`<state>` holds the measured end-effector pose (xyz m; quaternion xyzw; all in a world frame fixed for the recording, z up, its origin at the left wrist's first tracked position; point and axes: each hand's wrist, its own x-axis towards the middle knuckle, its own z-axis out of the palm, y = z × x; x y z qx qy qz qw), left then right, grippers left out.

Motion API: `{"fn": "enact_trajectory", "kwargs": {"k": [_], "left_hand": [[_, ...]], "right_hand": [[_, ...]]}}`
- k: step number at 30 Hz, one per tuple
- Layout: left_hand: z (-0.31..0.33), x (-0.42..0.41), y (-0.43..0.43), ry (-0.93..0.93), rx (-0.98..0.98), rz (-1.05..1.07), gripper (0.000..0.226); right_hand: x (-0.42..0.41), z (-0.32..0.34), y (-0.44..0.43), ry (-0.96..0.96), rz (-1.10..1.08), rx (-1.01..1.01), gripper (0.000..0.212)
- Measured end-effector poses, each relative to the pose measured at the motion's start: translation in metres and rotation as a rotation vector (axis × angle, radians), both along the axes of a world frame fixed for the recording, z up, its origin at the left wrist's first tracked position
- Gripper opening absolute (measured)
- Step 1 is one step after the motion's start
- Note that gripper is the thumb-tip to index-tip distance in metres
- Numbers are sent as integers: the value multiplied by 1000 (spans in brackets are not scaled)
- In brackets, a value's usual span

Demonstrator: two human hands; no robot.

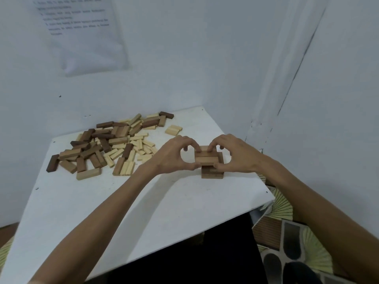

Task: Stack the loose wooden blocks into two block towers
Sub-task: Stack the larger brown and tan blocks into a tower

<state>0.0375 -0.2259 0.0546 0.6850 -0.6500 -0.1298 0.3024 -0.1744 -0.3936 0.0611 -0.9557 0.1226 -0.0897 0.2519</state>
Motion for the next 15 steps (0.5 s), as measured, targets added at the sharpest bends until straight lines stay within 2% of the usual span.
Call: {"fn": "enact_trajectory", "kwargs": {"k": [15], "left_hand": [[-12,-7,-19,1,48,-43,47]], "right_hand": [[-15,-17,-16,20,-26,25,45]]}}
